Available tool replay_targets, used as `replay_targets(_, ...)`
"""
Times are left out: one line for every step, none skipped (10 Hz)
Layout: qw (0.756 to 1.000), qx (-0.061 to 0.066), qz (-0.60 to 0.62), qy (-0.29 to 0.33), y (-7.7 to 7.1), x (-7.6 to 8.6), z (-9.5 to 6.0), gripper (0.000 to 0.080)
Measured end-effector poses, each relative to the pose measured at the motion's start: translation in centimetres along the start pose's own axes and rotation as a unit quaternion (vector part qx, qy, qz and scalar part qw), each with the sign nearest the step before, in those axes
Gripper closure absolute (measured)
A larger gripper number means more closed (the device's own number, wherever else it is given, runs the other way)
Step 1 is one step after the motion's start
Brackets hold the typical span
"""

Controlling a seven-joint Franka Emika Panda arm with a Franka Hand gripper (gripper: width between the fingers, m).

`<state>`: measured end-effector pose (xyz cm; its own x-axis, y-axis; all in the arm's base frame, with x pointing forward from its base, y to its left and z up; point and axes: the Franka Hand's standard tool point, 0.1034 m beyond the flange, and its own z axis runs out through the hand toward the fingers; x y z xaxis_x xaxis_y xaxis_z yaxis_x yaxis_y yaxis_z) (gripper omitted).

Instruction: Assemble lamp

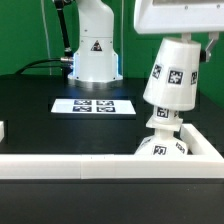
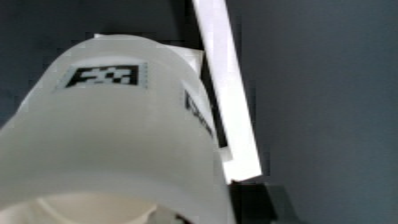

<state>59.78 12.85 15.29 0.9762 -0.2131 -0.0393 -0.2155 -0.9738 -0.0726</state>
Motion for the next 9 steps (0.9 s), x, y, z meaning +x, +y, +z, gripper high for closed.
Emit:
replay_targets(1.0, -0.004, -0.014, -0.001, 0.1, 0.1, 0.9, 0.0755)
replay_targets(1.0, -0.002, -0.021, 0.003, 0.0, 0.5, 1.0, 0.0755)
replay_targets(1.0, -0.001, -0.024, 0.011, 0.2, 0.9, 0.9, 0.0755)
replay_targets(1.0, -0.001, -0.024, 0.013, 0.2, 0.9, 0.9, 0.0755)
replay_targets(1.0, 0.0, -0.024, 0.013, 0.2, 0.9, 0.9, 0.0755)
replay_targets(1.0, 0.0, -0.024, 0.013, 0.2, 0.9, 0.8, 0.0729)
replay_targets(1.0, 0.0, -0.023, 0.013, 0.2, 0.9, 0.5, 0.0729)
replay_targets(1.0, -0.001, -0.022, 0.009, 0.4, 0.8, 0.2, 0.0554)
replay_targets(1.0, -0.002, -0.018, 0.003, 0.7, 0.7, -0.5, 0.0554)
